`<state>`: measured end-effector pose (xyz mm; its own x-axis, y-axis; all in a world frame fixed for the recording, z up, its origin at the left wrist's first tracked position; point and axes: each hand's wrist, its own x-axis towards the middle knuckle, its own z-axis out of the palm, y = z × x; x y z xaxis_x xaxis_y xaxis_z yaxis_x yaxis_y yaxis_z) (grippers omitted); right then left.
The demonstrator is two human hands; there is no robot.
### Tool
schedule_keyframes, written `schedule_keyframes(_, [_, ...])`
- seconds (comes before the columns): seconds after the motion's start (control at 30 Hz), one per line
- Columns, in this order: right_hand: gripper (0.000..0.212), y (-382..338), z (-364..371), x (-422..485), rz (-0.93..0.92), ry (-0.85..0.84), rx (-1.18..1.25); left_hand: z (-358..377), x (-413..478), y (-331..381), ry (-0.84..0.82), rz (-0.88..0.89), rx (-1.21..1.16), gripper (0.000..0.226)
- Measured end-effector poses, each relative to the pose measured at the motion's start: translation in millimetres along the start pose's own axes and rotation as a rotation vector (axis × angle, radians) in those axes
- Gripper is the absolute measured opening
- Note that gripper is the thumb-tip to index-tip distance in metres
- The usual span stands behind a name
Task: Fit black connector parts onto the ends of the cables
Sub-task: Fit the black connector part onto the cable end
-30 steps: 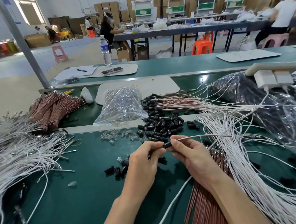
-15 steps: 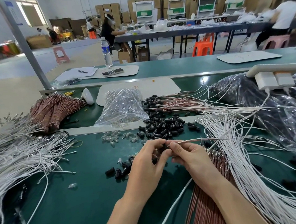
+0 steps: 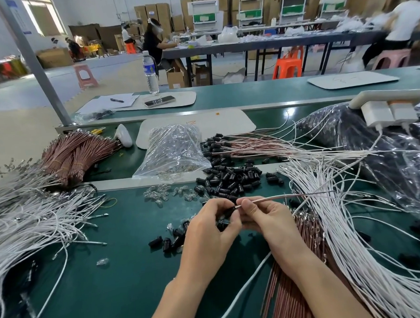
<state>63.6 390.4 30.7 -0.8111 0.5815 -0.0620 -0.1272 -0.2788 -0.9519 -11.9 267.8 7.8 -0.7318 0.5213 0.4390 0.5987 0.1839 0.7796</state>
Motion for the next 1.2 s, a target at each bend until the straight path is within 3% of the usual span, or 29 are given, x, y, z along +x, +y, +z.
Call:
schedule_keyframes(0.33, [0.024,0.4,-5.9,1.6,-0.020,-0.006,0.083,-3.0,4.4,-4.2,0.034,-0.107,-0.054,0.018])
schedule_keyframes(0.7, [0.021,-0.9,-3.9,-0.2,-0.024,-0.047,0.020,-0.2,5.2,0.8,-0.019,-0.045,0.297,0.057])
schedule_keyframes(0.93, [0.021,-2.5,-5.5,-3.4,-0.035,-0.078,0.027,1.5,5.5,1.5,0.065,-0.019,0.489,0.057])
schedule_keyframes(1.2, [0.022,-1.9,-4.2,-4.7,-0.060,-0.119,-0.028,2.9,6.2,4.6,0.075,-0.033,0.506,0.057])
